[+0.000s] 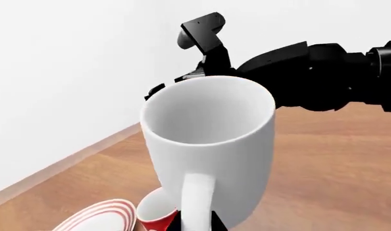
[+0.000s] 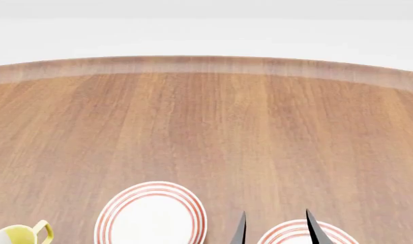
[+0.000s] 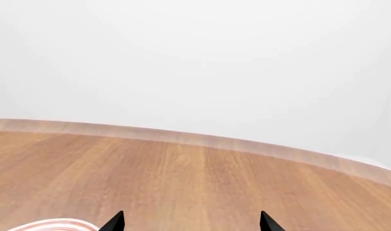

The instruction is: Put the white mug on the left plate.

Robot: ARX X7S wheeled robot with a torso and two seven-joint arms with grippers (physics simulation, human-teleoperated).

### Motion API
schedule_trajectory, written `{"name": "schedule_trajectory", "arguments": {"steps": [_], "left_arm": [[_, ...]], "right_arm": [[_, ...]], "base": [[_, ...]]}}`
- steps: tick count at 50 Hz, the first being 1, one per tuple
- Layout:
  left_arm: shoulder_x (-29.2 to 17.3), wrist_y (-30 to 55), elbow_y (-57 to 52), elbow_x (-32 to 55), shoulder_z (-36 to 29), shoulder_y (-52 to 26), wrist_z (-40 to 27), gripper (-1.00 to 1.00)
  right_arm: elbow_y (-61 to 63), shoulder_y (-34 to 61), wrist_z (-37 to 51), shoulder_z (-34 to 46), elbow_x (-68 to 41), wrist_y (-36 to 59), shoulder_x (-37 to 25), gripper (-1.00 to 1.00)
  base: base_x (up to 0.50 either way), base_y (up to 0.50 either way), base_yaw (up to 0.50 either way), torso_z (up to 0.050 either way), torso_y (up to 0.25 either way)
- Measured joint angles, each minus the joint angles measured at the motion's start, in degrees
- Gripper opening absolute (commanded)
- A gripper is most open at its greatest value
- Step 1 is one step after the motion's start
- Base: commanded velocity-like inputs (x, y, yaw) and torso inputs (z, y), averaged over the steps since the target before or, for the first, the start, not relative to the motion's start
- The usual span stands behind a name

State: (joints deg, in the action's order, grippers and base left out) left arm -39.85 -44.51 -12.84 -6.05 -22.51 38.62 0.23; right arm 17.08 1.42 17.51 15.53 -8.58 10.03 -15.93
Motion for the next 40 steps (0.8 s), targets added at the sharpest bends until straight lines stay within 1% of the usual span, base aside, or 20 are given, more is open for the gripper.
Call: {"name": "schedule_trajectory", "arguments": {"steps": [6,14,28,40], "left_arm": [[-0.71,-0.25,-0.95,2.41,0.67,-0.30,-0.94,-1.00],[-1.51,0.66,-1.95,8.34,0.88,-2.52,-1.54,-1.00],[-1.40,8.05,-4.92,20.39,1.25,-9.88,-3.76,-1.00],[0.12,14.38,-4.42,26.45,0.40,-17.28,-4.14,-1.00]], "right_arm": [[-0.40,-0.02,0.05,0.05,-0.16,-0.38,-0.07,1.00],[-0.79,-0.02,0.11,0.08,-0.42,-0.74,-0.20,1.00],[-1.51,0.35,0.23,0.36,-0.72,-1.04,-0.27,1.00],[-2.37,0.31,0.30,0.46,-1.04,-1.87,-0.36,1.00]], "base": [[0.00,0.00,0.00,0.000,0.000],[0.00,0.00,0.00,0.000,0.001],[0.00,0.00,0.00,0.000,0.000],[0.00,0.00,0.00,0.000,0.000]]}}
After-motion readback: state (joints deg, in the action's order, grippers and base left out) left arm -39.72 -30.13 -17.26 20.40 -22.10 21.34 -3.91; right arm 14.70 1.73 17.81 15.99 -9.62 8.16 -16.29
